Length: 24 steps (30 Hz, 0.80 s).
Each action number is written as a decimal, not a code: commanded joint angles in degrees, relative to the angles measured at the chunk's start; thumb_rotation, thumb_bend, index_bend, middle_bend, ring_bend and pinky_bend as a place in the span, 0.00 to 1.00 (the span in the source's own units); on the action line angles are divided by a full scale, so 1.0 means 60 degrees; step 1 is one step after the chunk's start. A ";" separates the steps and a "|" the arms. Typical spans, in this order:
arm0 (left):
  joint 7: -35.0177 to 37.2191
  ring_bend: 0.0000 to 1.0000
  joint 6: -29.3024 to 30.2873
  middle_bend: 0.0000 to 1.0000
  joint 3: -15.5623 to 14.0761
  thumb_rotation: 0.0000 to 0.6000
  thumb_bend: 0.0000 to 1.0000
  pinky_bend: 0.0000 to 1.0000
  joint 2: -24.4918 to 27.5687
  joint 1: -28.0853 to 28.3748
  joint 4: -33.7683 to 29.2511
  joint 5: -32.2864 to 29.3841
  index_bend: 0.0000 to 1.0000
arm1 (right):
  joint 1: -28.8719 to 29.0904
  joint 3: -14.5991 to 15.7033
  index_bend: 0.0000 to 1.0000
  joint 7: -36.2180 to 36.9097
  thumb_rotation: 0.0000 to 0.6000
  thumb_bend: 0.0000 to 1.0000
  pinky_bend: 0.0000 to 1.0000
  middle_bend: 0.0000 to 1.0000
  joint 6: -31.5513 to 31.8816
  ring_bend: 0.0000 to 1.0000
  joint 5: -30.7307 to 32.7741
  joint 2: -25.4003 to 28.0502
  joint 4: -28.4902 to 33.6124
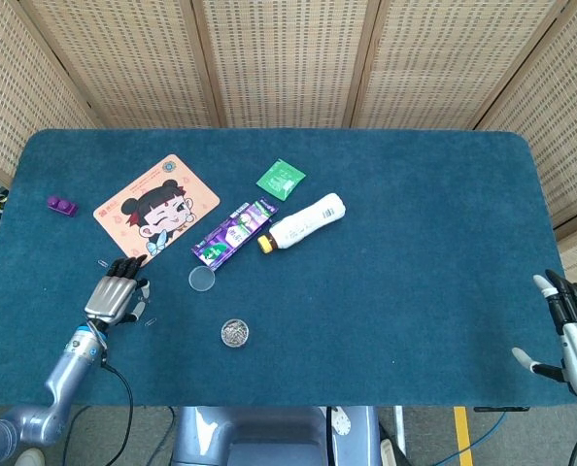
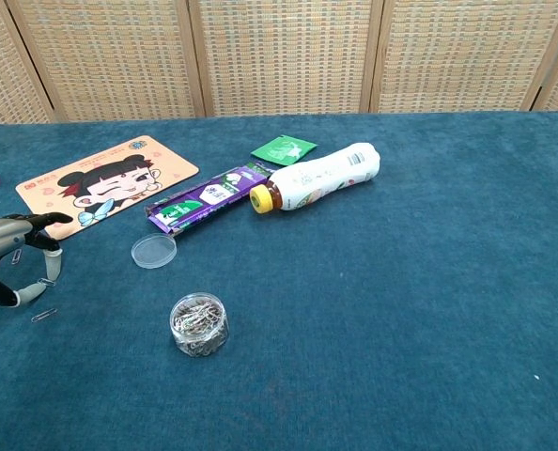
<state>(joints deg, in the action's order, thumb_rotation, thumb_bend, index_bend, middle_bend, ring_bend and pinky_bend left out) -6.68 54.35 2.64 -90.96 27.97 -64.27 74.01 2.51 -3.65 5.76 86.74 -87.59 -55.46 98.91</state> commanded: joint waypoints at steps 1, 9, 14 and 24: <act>-0.0016 0.00 -0.0011 0.00 -0.0008 1.00 0.43 0.00 -0.0004 -0.0003 0.0008 -0.0001 0.84 | 0.0002 0.0002 0.00 0.0005 1.00 0.00 0.00 0.00 -0.0003 0.00 -0.0004 0.0002 -0.0001; 0.0072 0.00 0.0171 0.00 -0.0012 1.00 0.43 0.00 0.0019 -0.0045 0.0029 0.0145 0.86 | 0.0005 0.0010 0.00 0.0024 1.00 0.00 0.00 0.00 -0.0002 0.00 -0.0022 0.0007 0.0014; 0.0094 0.00 0.0231 0.00 0.0001 1.00 0.44 0.00 0.0016 -0.0065 0.0068 0.0174 0.86 | 0.0005 0.0019 0.00 0.0007 1.00 0.00 0.00 0.00 0.0003 0.00 -0.0041 0.0005 0.0023; 0.0254 0.00 0.0555 0.00 0.0083 1.00 0.44 0.00 0.0266 -0.0083 -0.0338 0.0389 0.86 | -0.0001 0.0012 0.00 0.0067 1.00 0.00 0.00 0.00 0.0020 0.00 -0.0032 0.0026 0.0024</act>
<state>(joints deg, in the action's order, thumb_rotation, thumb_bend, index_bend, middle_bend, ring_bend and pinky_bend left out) -5.44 57.04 2.99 -89.90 27.54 -65.48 75.92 2.51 -3.57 6.15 86.85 -87.79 -55.31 99.05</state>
